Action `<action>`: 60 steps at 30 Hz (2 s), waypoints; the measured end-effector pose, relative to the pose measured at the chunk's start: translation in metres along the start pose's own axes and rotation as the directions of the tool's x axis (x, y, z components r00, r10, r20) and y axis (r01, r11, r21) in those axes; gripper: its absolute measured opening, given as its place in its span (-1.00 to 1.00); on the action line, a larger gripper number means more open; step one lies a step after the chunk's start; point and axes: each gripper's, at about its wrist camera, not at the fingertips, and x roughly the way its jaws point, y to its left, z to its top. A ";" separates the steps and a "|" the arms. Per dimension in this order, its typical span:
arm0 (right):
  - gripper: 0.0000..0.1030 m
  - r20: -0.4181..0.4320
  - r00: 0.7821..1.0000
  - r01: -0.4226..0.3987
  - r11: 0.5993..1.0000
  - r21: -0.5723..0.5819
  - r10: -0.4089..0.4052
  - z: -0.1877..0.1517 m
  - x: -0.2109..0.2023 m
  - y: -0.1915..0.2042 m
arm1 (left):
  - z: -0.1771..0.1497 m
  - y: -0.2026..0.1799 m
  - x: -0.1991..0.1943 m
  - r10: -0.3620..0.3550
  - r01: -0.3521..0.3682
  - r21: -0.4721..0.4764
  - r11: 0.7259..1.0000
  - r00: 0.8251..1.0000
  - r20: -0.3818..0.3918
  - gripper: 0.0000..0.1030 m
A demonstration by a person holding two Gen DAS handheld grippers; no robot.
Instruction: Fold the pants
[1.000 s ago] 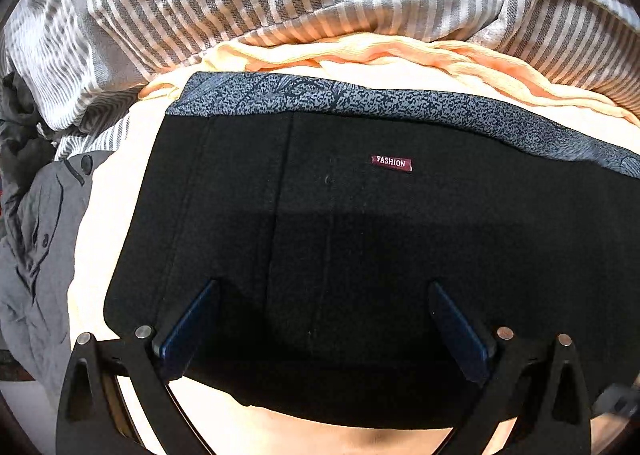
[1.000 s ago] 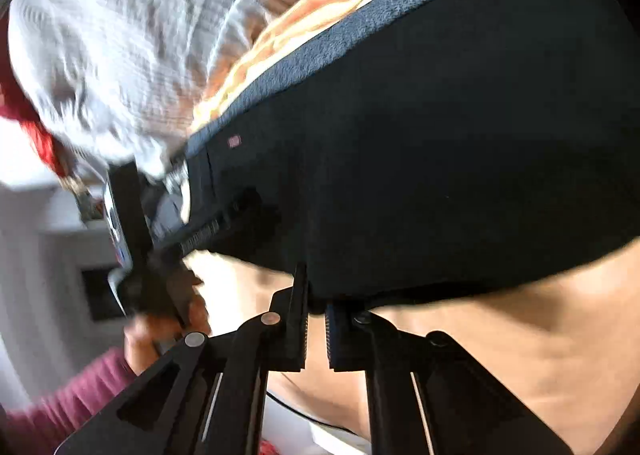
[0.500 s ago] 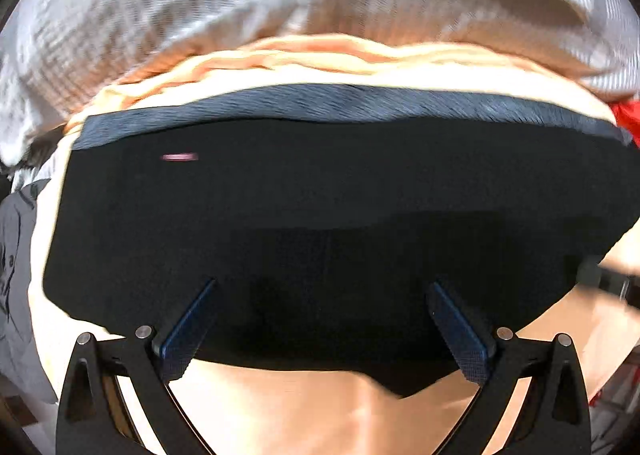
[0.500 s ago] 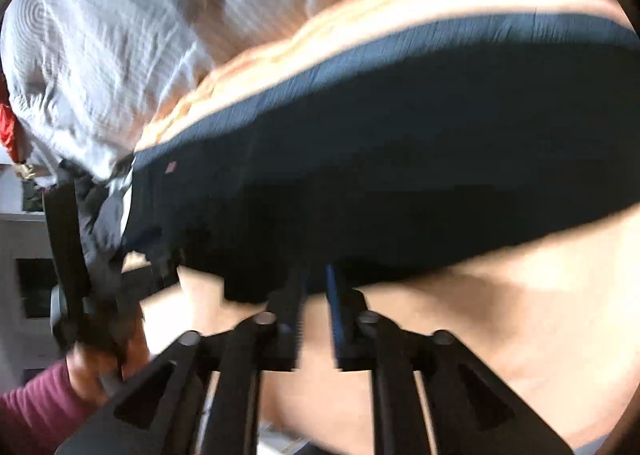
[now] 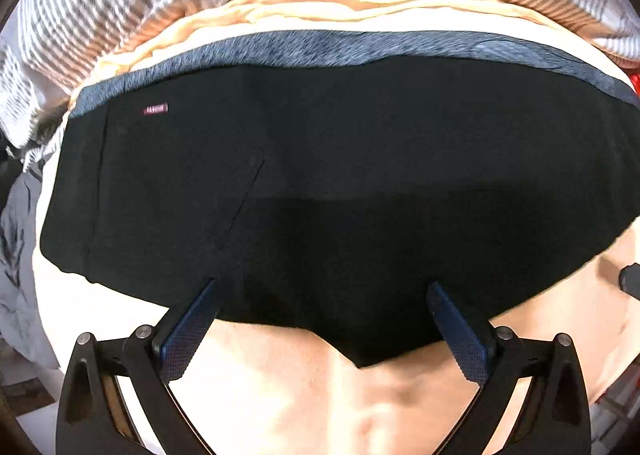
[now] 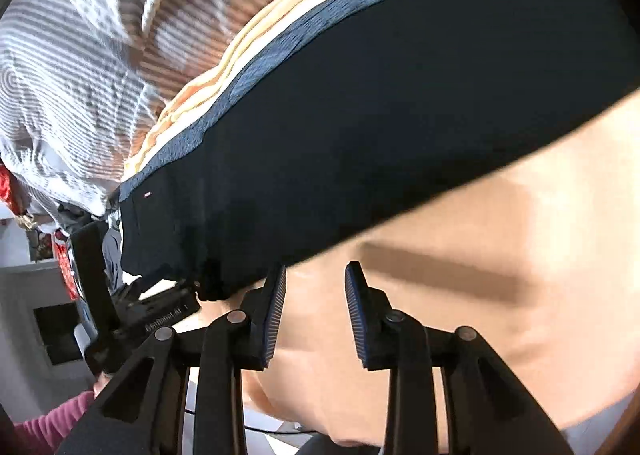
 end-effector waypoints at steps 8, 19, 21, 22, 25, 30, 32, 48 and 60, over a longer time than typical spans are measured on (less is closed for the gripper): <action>-0.34 0.098 0.992 0.061 0.986 0.156 -0.077 0.011 -0.053 -0.071 | 0.008 -0.074 -0.038 -0.025 0.019 0.103 0.994 0.998 0.054 1.00; -0.34 0.323 0.894 0.223 0.933 0.282 -0.311 0.080 -0.137 -0.163 | 0.026 -0.199 -0.051 -0.091 0.073 0.221 0.973 0.994 0.069 1.00; -0.35 0.343 0.879 0.243 0.929 0.277 -0.332 0.101 -0.142 -0.172 | 0.028 -0.214 -0.049 -0.090 0.075 0.229 0.970 0.994 0.056 1.00; -0.35 0.351 0.876 0.242 0.931 0.272 -0.331 0.110 -0.141 -0.173 | 0.029 -0.221 -0.048 -0.090 0.075 0.232 0.970 0.994 0.054 1.00; -0.34 0.346 0.877 0.255 0.933 0.253 -0.334 0.132 -0.134 -0.183 | 0.028 -0.225 -0.043 -0.086 0.073 0.242 0.967 0.995 0.046 1.00; -0.51 0.339 0.899 0.177 0.939 0.294 -0.275 0.136 -0.132 -0.207 | 0.022 -0.231 -0.034 -0.069 0.066 0.252 0.965 0.998 0.001 1.00; -0.45 0.348 0.903 0.147 0.941 0.304 -0.254 0.129 -0.138 -0.206 | 0.030 -0.223 -0.027 -0.070 0.066 0.256 0.964 0.997 0.009 1.00; -0.24 0.344 0.938 -0.165 0.929 0.330 0.044 0.072 -0.115 -0.224 | 0.072 -0.242 -0.059 -0.096 0.082 0.128 0.988 0.989 0.109 1.00; -0.09 0.440 0.873 -0.372 0.869 0.327 0.208 0.094 -0.098 -0.236 | 0.129 -0.235 -0.050 -0.021 0.025 -0.022 0.999 0.983 0.185 1.00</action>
